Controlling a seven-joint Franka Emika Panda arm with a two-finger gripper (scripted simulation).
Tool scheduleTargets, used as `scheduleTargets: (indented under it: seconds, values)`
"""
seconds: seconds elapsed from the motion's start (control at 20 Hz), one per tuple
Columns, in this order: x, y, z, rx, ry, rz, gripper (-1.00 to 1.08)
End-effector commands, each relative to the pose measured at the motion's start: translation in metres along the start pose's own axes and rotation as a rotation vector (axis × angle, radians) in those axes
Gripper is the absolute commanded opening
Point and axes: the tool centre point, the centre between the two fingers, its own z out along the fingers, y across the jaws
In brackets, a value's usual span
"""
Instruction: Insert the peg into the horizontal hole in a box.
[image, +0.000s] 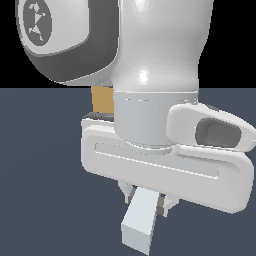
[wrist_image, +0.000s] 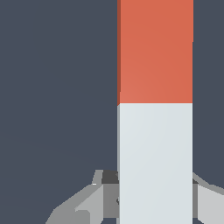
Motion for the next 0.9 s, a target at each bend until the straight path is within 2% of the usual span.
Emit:
scheduleTargets:
  seconds: [0.0,0.2,0.4,0.6,0.85]
  values:
    - [0.046,-0.012,-0.008,-0.003,0.001,-0.106,-1.0]
    - [0.11,-0.041,-0.018,-0.003,0.0,-0.263,-1.0]
    - [0.154,-0.069,-0.025,-0.003,0.0,-0.379,-1.0]
    - [0.178,-0.089,-0.029,-0.003,0.001,-0.449,-1.0]
    - [0.186,-0.096,-0.03,-0.003,0.001,-0.472,-1.0]
